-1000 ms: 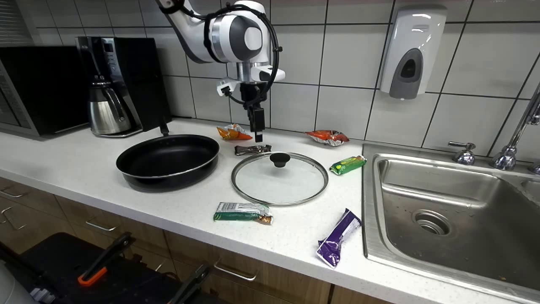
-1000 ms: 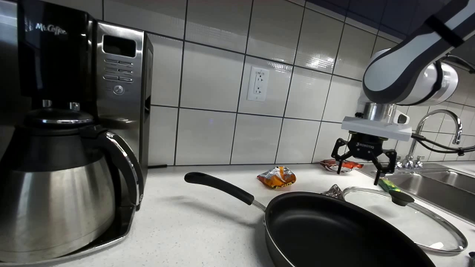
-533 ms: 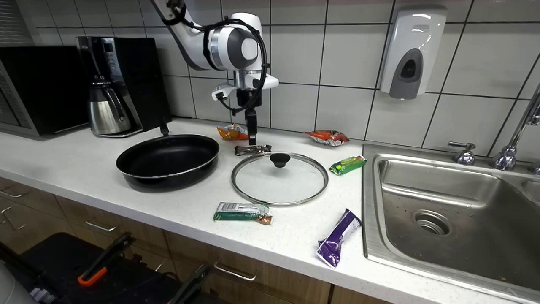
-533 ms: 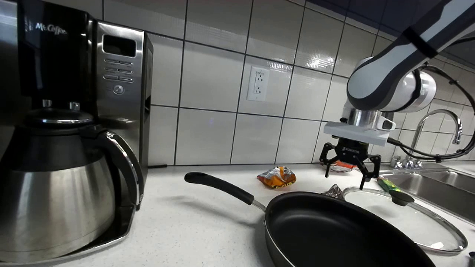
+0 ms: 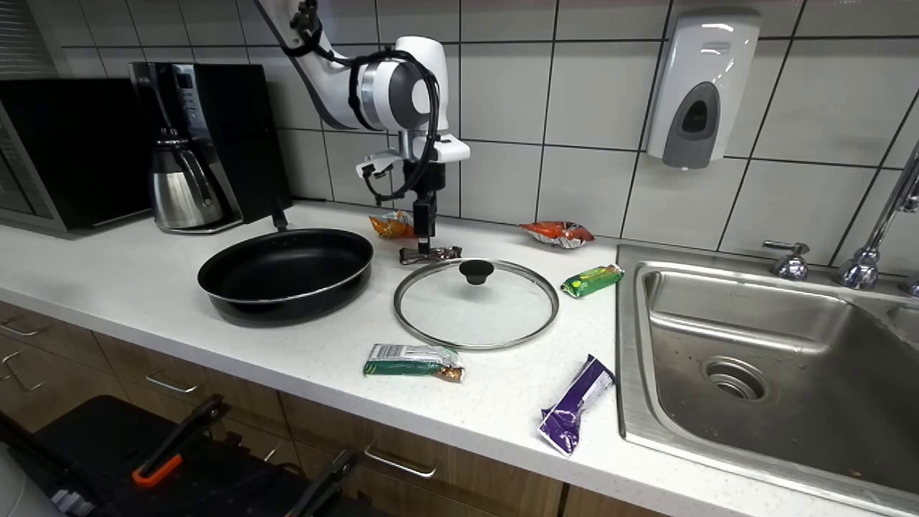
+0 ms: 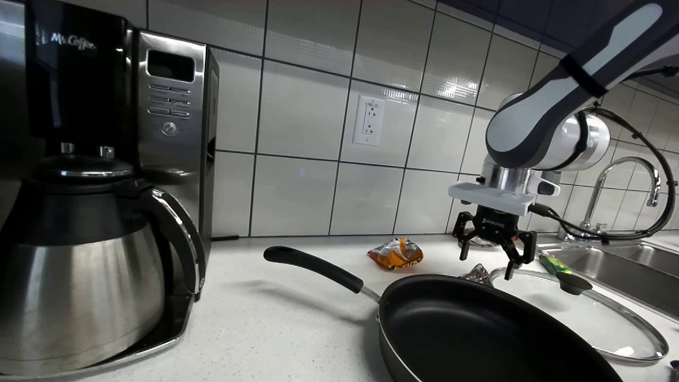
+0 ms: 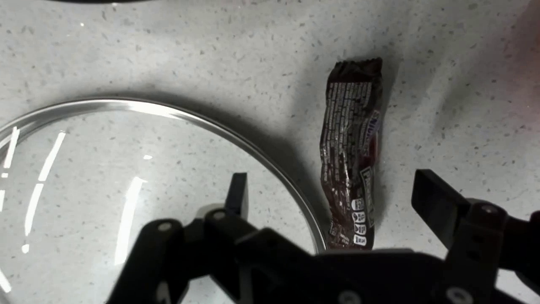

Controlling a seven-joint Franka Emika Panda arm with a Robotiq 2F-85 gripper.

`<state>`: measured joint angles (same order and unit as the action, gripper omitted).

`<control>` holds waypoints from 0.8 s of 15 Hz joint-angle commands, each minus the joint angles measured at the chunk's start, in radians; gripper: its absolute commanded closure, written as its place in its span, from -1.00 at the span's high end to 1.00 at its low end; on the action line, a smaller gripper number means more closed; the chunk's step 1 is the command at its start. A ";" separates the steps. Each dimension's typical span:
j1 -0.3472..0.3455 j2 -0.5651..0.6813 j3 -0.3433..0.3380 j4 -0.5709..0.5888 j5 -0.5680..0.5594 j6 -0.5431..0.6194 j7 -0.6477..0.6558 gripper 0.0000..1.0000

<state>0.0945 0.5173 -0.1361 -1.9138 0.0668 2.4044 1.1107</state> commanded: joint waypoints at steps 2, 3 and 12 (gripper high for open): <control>0.015 0.064 -0.006 0.052 -0.005 -0.011 0.089 1.00; 0.017 0.076 -0.005 0.057 -0.006 -0.013 0.095 1.00; 0.014 0.097 0.003 0.105 -0.003 -0.036 0.074 1.00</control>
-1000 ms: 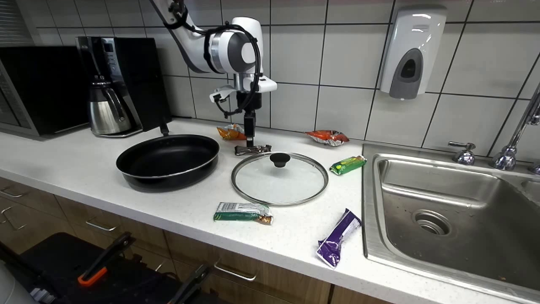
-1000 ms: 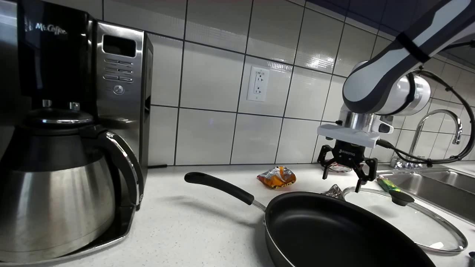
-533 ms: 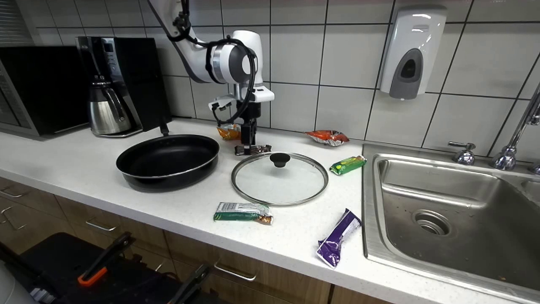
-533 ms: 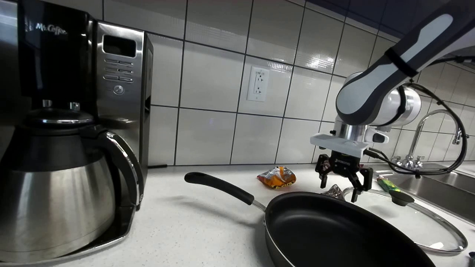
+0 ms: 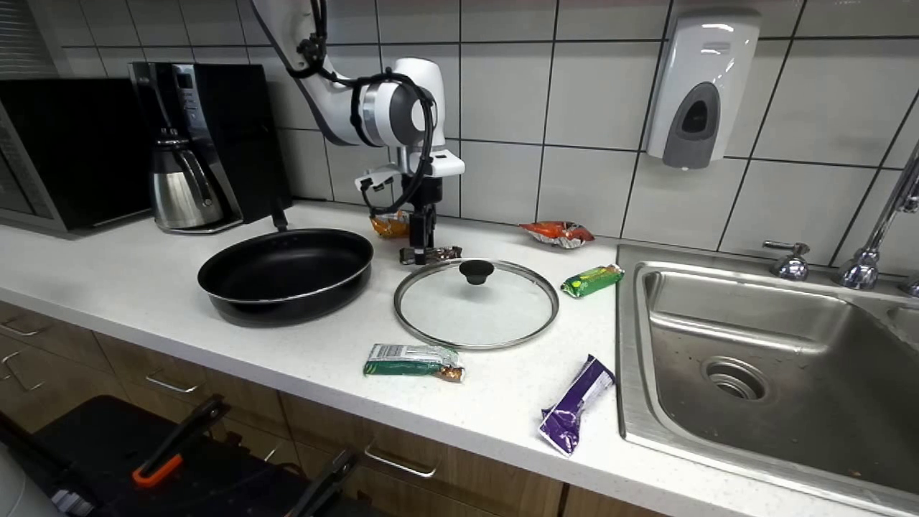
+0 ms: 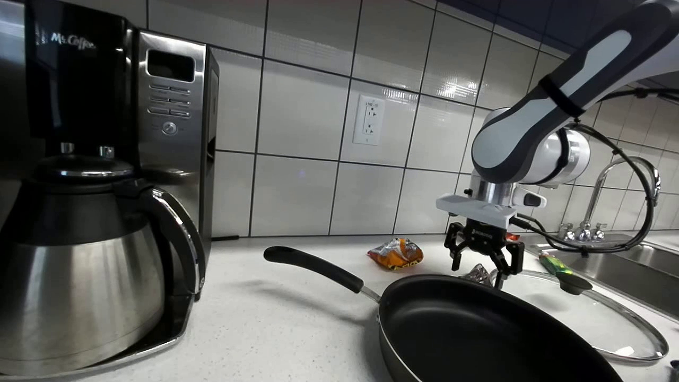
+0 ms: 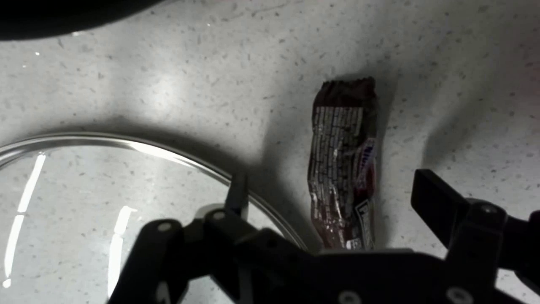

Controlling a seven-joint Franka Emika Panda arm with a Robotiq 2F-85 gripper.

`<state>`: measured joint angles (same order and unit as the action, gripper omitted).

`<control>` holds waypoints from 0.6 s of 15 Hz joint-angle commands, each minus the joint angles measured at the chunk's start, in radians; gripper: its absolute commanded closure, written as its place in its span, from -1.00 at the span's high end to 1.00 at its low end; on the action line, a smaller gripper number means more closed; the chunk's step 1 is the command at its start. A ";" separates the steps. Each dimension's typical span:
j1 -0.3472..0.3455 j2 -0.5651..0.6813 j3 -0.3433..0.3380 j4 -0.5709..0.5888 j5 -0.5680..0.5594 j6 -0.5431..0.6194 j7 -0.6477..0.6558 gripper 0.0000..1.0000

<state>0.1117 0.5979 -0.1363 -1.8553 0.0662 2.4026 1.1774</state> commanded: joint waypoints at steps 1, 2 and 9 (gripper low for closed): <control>-0.005 0.020 0.004 0.052 -0.001 -0.035 0.007 1.00; -0.004 0.026 0.002 0.059 -0.004 -0.035 0.009 1.00; 0.001 0.062 -0.008 0.090 -0.014 -0.034 0.010 0.47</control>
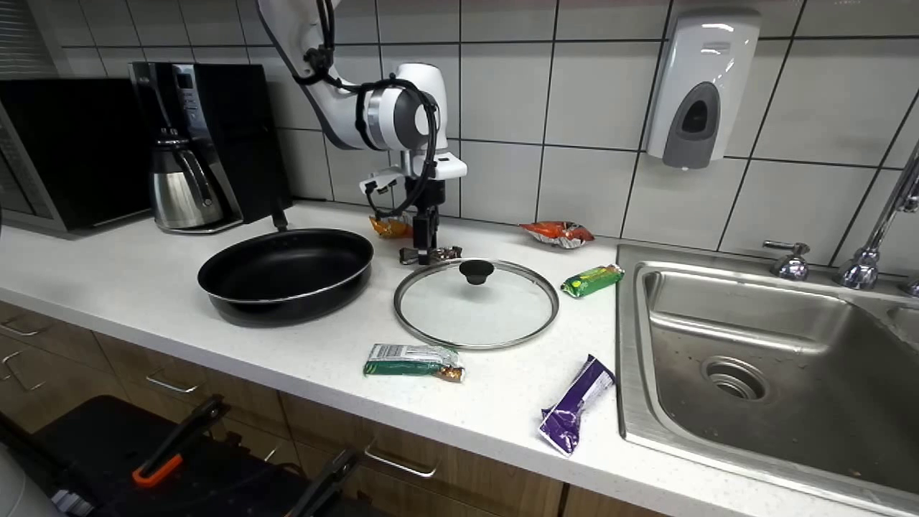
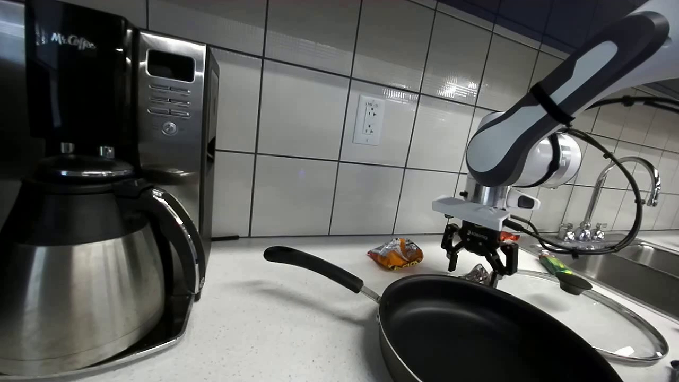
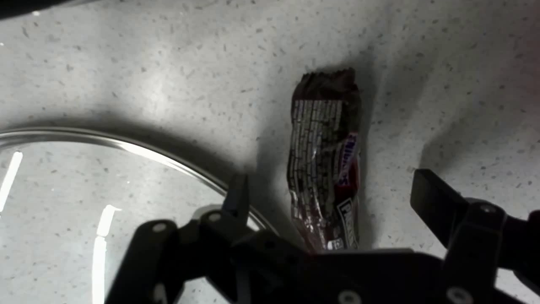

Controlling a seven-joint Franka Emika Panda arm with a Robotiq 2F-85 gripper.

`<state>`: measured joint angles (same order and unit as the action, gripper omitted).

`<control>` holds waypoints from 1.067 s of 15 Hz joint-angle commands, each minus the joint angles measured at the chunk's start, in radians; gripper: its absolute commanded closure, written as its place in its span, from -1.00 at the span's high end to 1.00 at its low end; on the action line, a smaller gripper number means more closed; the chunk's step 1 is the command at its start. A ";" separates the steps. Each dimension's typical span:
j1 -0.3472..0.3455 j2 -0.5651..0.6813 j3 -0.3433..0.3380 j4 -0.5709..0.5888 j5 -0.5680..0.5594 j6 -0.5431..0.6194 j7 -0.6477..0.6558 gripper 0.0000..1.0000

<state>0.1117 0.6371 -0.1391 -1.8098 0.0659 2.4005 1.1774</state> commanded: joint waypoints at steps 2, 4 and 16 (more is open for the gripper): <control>0.003 0.016 -0.014 0.044 -0.016 -0.034 0.027 0.18; -0.004 0.013 -0.011 0.045 -0.011 -0.041 0.015 -0.13; -0.002 -0.049 -0.003 0.009 -0.039 -0.066 -0.065 -0.94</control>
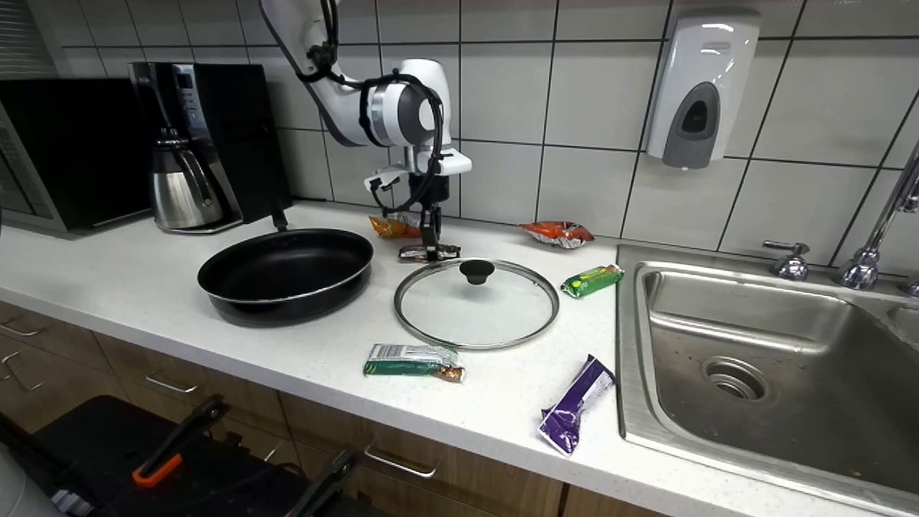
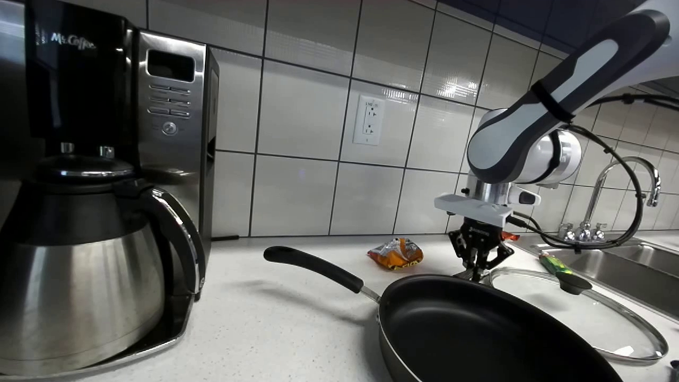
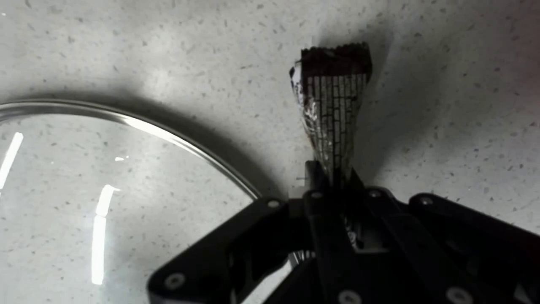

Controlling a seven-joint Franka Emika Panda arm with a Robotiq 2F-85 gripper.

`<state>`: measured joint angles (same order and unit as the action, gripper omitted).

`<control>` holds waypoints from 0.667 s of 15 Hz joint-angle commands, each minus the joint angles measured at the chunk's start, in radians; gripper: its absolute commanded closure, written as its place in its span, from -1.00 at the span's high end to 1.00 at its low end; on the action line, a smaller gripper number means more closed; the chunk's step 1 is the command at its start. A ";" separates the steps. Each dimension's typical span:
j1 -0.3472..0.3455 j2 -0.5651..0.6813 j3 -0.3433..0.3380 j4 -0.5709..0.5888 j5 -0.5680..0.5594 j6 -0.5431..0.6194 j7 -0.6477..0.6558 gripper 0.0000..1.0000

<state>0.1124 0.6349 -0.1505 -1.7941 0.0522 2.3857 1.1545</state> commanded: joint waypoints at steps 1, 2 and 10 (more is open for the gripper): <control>-0.010 -0.063 0.019 -0.015 -0.023 -0.053 -0.073 -0.94; -0.015 -0.082 0.029 -0.026 -0.020 -0.052 -0.106 -0.94; -0.012 -0.256 0.087 -0.099 -0.012 -0.132 -0.363 -0.94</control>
<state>0.1128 0.4816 -0.0942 -1.8264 0.0410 2.3008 0.8869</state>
